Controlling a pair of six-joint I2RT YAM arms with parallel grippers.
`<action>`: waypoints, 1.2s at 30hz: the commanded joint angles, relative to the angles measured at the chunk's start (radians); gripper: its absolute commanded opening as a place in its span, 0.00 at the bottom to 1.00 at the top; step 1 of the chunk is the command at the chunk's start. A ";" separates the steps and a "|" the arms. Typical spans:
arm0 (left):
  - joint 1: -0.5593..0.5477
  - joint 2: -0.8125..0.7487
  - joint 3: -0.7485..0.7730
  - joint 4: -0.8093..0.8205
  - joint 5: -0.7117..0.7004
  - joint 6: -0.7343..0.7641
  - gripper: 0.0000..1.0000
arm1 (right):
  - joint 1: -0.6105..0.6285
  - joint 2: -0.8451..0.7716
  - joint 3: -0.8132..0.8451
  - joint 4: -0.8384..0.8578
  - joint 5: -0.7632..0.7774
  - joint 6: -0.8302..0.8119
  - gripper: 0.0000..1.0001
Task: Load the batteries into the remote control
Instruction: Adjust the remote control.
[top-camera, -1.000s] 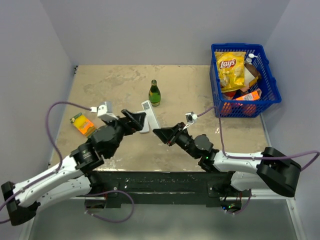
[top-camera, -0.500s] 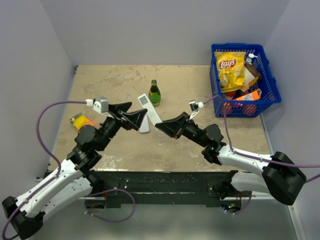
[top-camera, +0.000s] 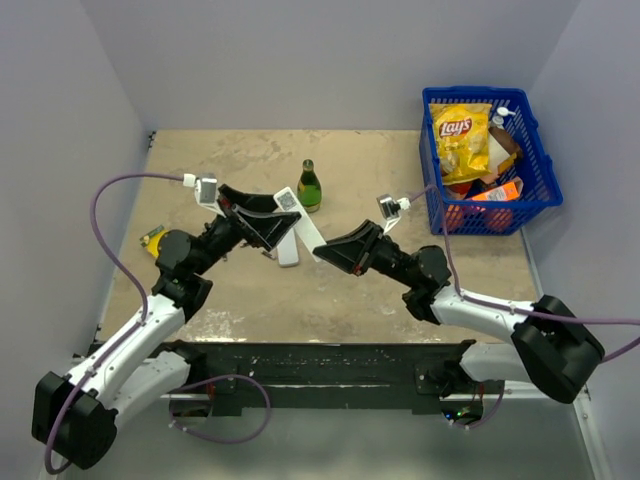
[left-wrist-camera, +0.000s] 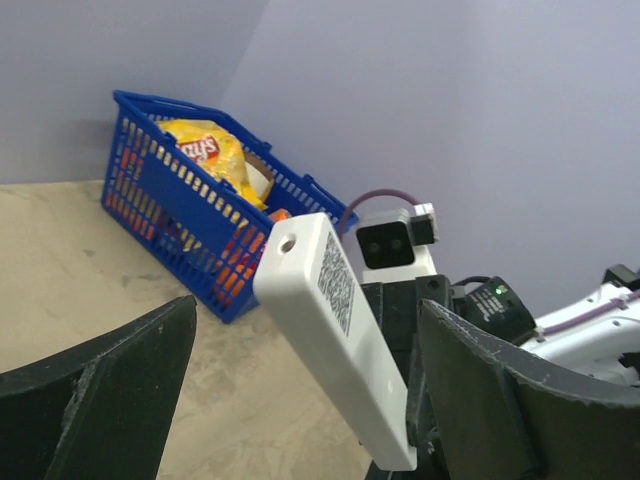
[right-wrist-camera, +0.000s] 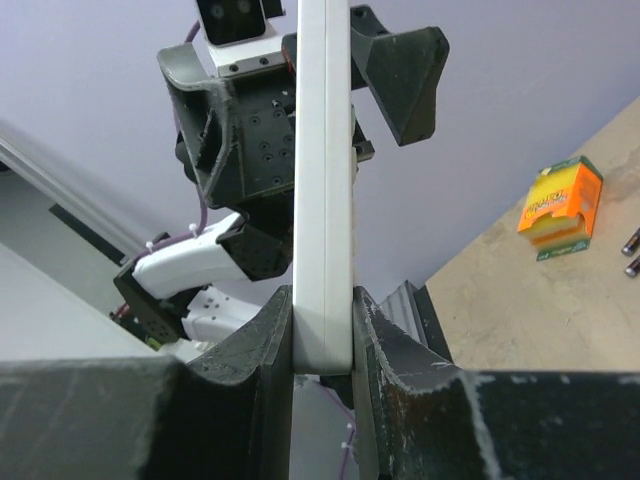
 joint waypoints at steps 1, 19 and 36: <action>0.010 0.058 0.048 0.147 0.163 -0.103 0.95 | -0.005 0.050 0.034 0.159 -0.060 0.062 0.00; 0.034 0.029 0.119 -0.151 0.071 -0.004 0.64 | -0.008 0.193 0.080 0.247 -0.072 0.085 0.00; 0.059 0.011 0.024 0.026 0.109 -0.097 0.52 | -0.020 0.400 0.121 0.565 -0.078 0.283 0.00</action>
